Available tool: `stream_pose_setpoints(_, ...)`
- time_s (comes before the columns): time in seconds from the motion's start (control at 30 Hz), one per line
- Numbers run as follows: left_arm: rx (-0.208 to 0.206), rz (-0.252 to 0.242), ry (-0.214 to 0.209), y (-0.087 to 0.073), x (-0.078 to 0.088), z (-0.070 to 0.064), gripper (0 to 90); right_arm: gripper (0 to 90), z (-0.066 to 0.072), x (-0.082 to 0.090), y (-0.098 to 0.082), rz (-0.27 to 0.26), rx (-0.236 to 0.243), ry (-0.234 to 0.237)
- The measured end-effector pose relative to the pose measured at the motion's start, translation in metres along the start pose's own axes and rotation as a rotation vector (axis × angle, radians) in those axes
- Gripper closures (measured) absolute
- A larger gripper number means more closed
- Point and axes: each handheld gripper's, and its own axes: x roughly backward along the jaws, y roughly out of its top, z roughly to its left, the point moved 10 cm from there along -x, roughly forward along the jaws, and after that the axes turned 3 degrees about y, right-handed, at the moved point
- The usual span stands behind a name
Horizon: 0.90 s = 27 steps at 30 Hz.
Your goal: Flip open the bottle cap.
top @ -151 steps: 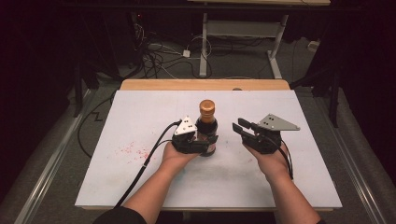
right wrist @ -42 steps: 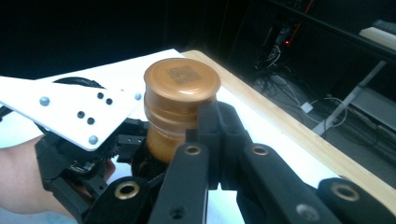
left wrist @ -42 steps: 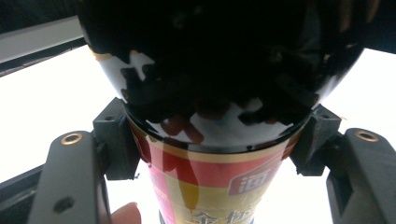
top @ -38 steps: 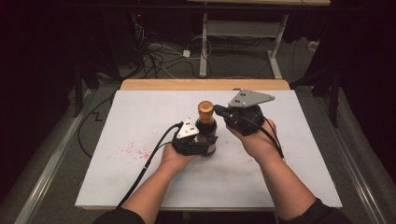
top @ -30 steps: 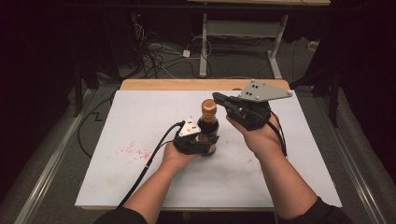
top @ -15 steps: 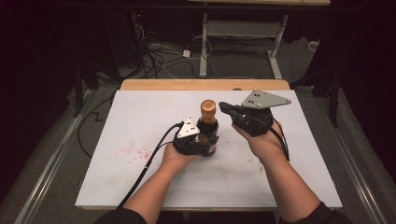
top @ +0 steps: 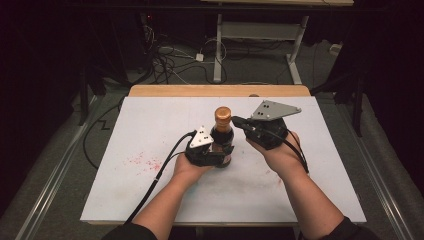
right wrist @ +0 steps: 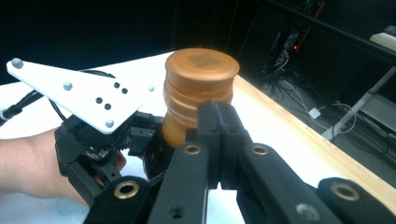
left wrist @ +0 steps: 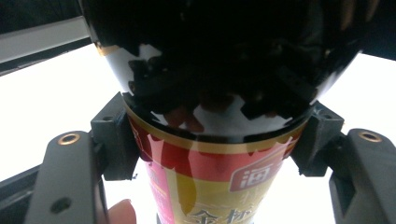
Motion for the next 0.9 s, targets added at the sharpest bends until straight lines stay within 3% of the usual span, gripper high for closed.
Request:
stream_pose_setpoints(0.03, 0.082, -0.062, -0.002, 0.0064, -0.0037, -0.0053, 28.7, 90.0, -0.0003, 0.0004, -0.0001, 0.002, 0.000, 0.001)
stream_pose_setpoints(0.07, 0.002, -0.003, -0.002, 0.0001, 0.0003, 0.0000, 28.7, 90.0, -0.0009, 0.0007, 0.0002, 0.002, 0.001, -0.001)
stream_pose_setpoints(0.13, 0.000, -0.002, -0.001, 0.0000, 0.0003, 0.0000, 28.7, 90.0, -0.0021, 0.0013, 0.0005, 0.008, 0.004, -0.007)
stream_pose_setpoints(0.17, 0.079, -0.061, -0.001, 0.0063, -0.0036, -0.0051, 28.7, 90.0, -0.0022, 0.0015, 0.0010, 0.010, 0.005, -0.007)
stream_pose_setpoints(0.2, 0.006, -0.008, -0.001, 0.0005, 0.0000, -0.0003, 28.7, 90.0, -0.0020, 0.0016, 0.0017, 0.013, 0.012, -0.006)
stream_pose_setpoints(0.23, -0.001, -0.003, -0.002, 0.0000, 0.0003, -0.0001, 28.7, 90.0, -0.0016, 0.0016, 0.0024, 0.017, 0.018, -0.006)
stream_pose_setpoints(0.3, -0.001, -0.003, -0.002, 0.0000, 0.0002, 0.0000, 28.7, 90.0, -0.0012, 0.0011, 0.0033, 0.028, 0.025, -0.009)
stream_pose_setpoints(0.33, 0.075, -0.059, 0.002, 0.0059, -0.0036, -0.0047, 28.7, 90.0, -0.0015, 0.0011, 0.0040, 0.031, 0.029, -0.012)
stream_pose_setpoints(0.37, -0.001, -0.003, -0.001, -0.0001, 0.0003, 0.0000, 28.7, 90.0, -0.0018, 0.0011, 0.0046, 0.034, 0.028, -0.011)
stream_pose_setpoints(0.4, -0.002, -0.003, -0.002, 0.0000, 0.0003, 0.0000, 28.7, 90.0, -0.0020, 0.0009, 0.0048, 0.037, 0.026, -0.010)
stream_pose_setpoints(0.43, 0.078, -0.061, -0.001, 0.0062, -0.0037, -0.0051, 28.7, 90.0, -0.0019, 0.0006, 0.0049, 0.041, 0.031, -0.011)
stream_pose_setpoints(0.47, 0.076, -0.059, 0.002, 0.0060, -0.0037, -0.0047, 28.7, 90.0, -0.0017, 0.0002, 0.0049, 0.044, 0.031, -0.012)
stream_pose_setpoints(0.5, -0.001, -0.004, -0.002, -0.0001, 0.0003, -0.0001, 28.7, 90.0, -0.0017, -0.0003, 0.0047, 0.047, 0.031, -0.014)
stream_pose_setpoints(0.53, -0.001, -0.004, -0.002, -0.0001, 0.0004, -0.0001, 28.7, 90.0, -0.0018, -0.0009, 0.0042, 0.050, 0.029, -0.015)
stream_pose_setpoints(0.57, 0.084, -0.066, -0.004, 0.0067, -0.0035, -0.0055, 28.7, 90.0, -0.0014, -0.0018, 0.0040, 0.050, 0.030, -0.011)
stream_pose_setpoints(0.67, 0.085, -0.067, -0.006, 0.0069, -0.0035, -0.0056, 28.7, 90.0, -0.0017, -0.0025, 0.0040, 0.055, 0.029, -0.013)
stream_pose_setpoints(0.7, -0.001, -0.004, -0.004, -0.0001, 0.0005, 0.0001, 28.8, 90.0, -0.0017, -0.0025, 0.0044, 0.056, 0.029, -0.015)
stream_pose_setpoints(0.73, 0.088, -0.071, -0.007, 0.0070, -0.0039, -0.0060, 28.8, 90.0, -0.0016, -0.0021, 0.0048, 0.057, 0.031, -0.012)
stream_pose_setpoints(0.87, 0.094, -0.076, -0.006, 0.0074, -0.0040, -0.0063, 28.8, 90.0, -0.0014, -0.0019, 0.0056, 0.063, 0.039, -0.014)
stream_pose_setpoints(0.9, 0.077, -0.062, 0.003, 0.0059, -0.0036, -0.0045, 28.8, 90.0, -0.0013, -0.0020, 0.0057, 0.063, 0.038, -0.013)
